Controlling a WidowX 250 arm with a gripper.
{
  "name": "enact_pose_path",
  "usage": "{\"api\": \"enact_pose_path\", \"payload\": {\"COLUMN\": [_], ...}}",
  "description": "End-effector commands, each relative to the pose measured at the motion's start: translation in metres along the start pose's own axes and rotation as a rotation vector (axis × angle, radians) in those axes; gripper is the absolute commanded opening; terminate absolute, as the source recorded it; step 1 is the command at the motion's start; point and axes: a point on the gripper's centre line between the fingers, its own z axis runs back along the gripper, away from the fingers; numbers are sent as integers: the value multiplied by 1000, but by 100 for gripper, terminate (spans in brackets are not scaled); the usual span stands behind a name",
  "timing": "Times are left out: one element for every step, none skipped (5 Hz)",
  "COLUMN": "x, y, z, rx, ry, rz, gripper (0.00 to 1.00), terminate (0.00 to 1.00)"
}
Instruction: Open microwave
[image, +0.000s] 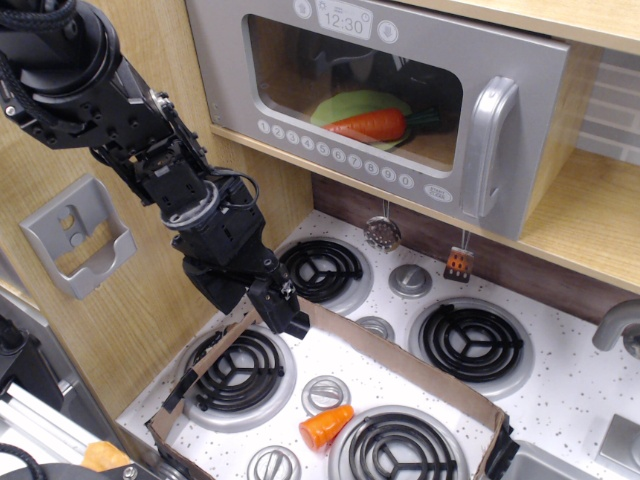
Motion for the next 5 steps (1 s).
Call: {"api": "enact_pose_path", "payload": {"x": [0, 9, 17, 30, 41], "y": [0, -13, -30, -44, -62], "z": [0, 21, 38, 54, 66], "rx": [0, 99, 154, 176, 186], "ry": [0, -62, -99, -86, -89], "rz": [0, 27, 38, 33, 6], "gripper": [100, 100, 100, 100, 100], "terminate": [0, 0, 0, 0, 0]}}
